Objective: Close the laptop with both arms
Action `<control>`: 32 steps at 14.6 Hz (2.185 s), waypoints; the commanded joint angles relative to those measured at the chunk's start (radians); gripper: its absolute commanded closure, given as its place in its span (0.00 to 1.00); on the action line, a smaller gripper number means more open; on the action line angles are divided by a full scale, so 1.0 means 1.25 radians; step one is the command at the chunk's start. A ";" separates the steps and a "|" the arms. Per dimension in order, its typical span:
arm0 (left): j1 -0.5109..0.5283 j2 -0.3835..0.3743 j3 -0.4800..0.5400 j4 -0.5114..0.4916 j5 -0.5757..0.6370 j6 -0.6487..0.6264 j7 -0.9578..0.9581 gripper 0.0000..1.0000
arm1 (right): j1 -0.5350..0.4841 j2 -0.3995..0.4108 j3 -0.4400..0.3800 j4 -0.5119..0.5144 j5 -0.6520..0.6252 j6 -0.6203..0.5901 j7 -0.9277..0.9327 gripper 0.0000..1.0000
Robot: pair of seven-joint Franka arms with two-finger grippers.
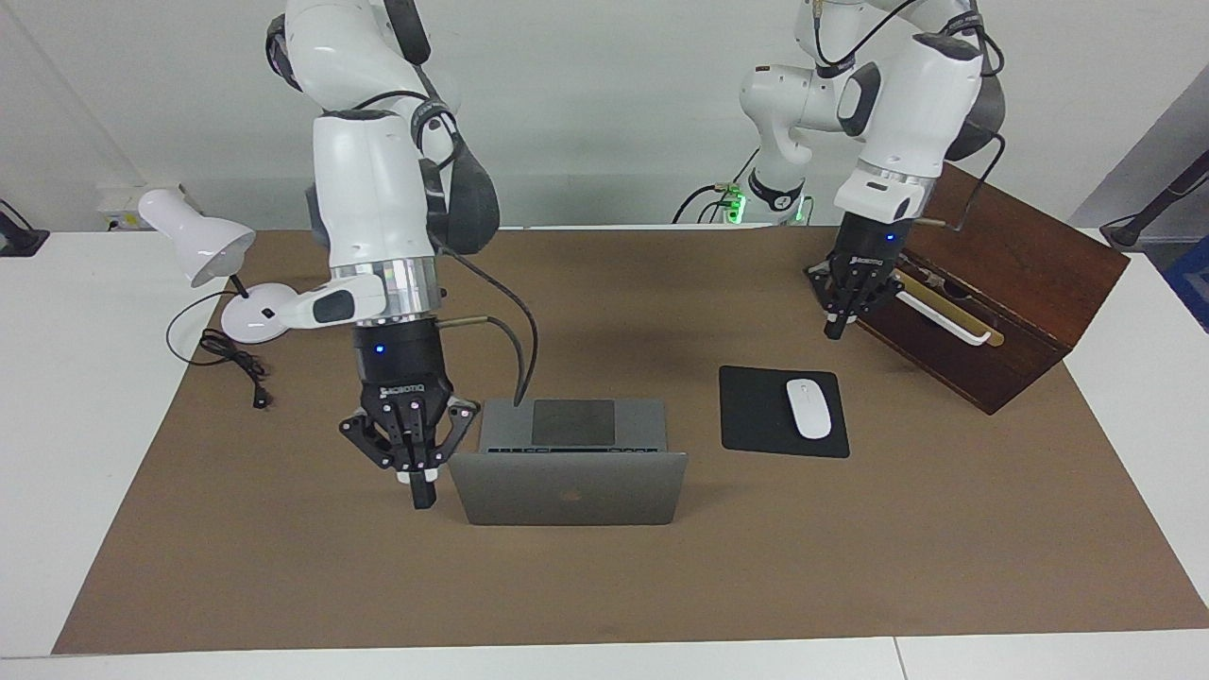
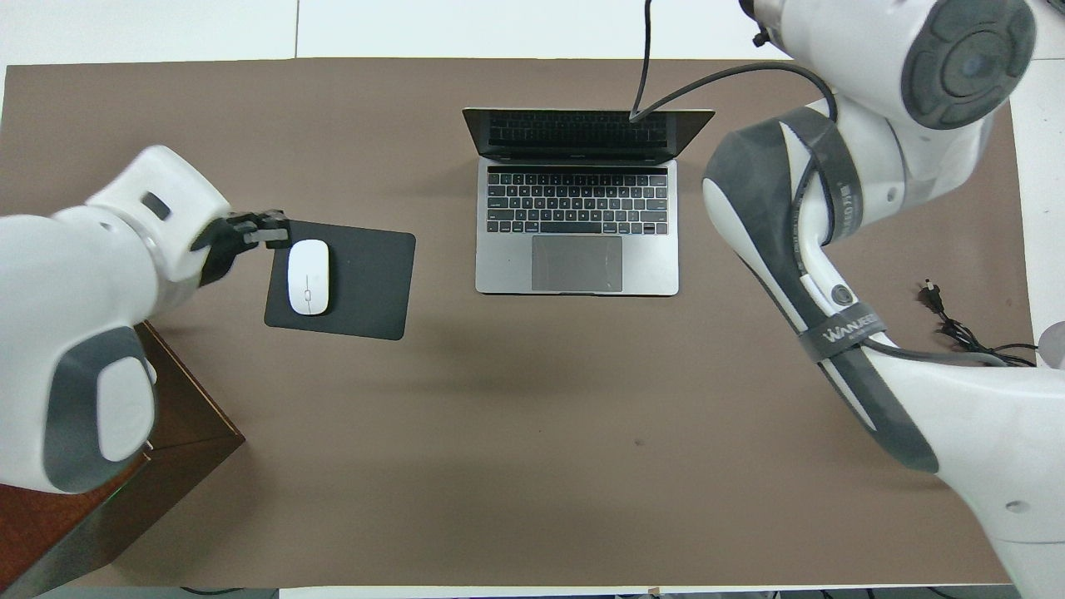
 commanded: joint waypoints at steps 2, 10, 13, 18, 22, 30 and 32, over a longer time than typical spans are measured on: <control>-0.112 -0.032 0.014 -0.196 -0.010 0.249 0.027 1.00 | 0.043 0.034 0.006 0.060 -0.026 -0.068 0.082 1.00; -0.203 0.151 0.014 -0.242 -0.009 0.576 0.027 1.00 | 0.161 0.040 -0.033 0.066 -0.027 -0.088 0.125 1.00; -0.218 0.232 0.014 -0.226 -0.009 0.674 0.027 1.00 | 0.164 0.050 -0.030 0.066 -0.029 -0.088 0.113 1.00; -0.243 0.330 0.014 -0.167 -0.009 0.738 0.020 1.00 | 0.164 0.051 -0.029 0.056 -0.057 -0.109 0.022 1.00; -0.256 0.400 0.014 -0.099 -0.010 0.743 0.014 1.00 | 0.161 0.057 -0.028 0.053 -0.074 -0.108 -0.016 1.00; -0.255 0.448 0.016 -0.077 -0.009 0.746 0.025 1.00 | 0.145 0.066 -0.027 0.051 -0.059 -0.140 -0.034 1.00; -0.254 0.455 0.016 -0.079 -0.005 0.755 0.027 1.00 | 0.142 0.084 -0.027 0.054 -0.059 -0.134 -0.043 1.00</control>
